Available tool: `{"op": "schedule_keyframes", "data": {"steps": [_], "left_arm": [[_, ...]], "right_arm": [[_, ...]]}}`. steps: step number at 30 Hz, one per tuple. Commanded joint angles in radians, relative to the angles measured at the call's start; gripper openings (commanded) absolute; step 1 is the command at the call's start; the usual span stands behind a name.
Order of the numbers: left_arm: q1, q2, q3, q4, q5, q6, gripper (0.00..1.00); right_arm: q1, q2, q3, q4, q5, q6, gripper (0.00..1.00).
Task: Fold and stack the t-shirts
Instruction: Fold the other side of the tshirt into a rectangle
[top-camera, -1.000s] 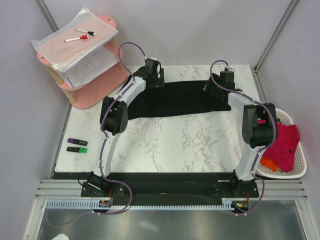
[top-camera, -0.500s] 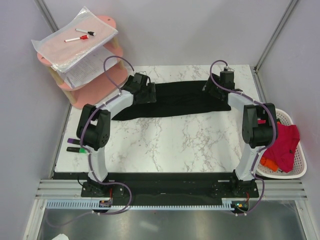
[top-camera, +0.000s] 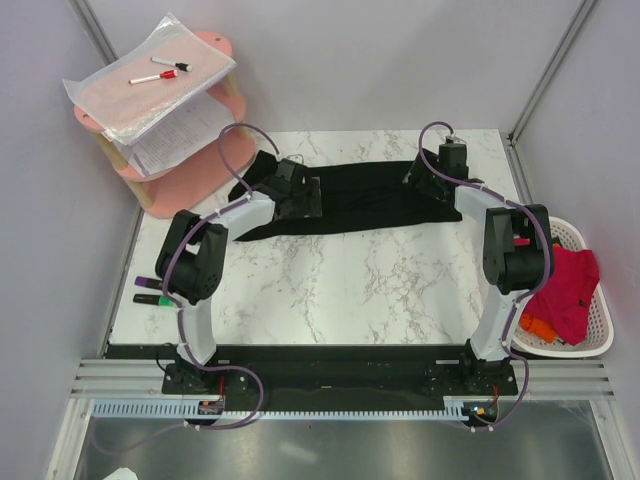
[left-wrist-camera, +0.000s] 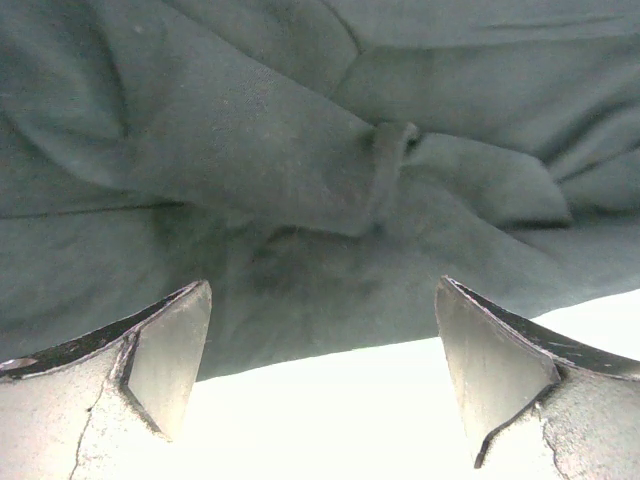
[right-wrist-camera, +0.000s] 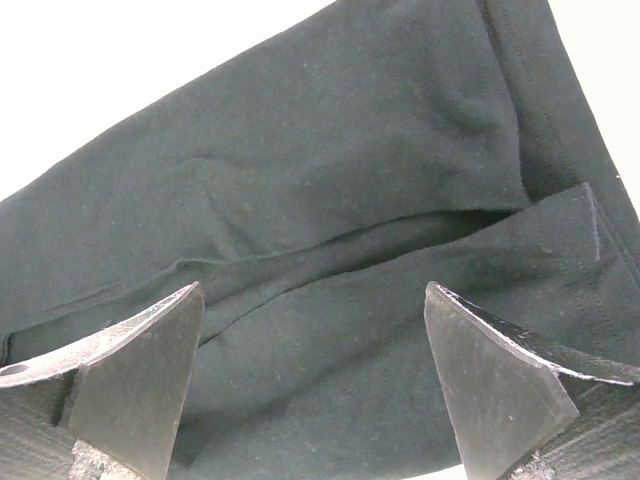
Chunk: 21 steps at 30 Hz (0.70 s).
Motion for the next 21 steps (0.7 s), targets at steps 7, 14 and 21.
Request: {"op": "schedule_keyframes", "data": {"steps": [7,14,21], "left_arm": [[0.007,0.196,0.233,0.046,-0.052,-0.017,1.0],[0.012,0.271,0.392,0.033,-0.08,-0.002,1.0],[0.02,0.432,0.664,-0.036,-0.075,0.012,1.0]], "right_arm": [[0.003,-0.003,0.009,0.041,-0.014,0.003,0.98],[0.003,0.003,0.009,0.041,-0.017,0.003,0.98],[0.003,0.007,0.012,0.037,-0.016,-0.003,0.98]]}}
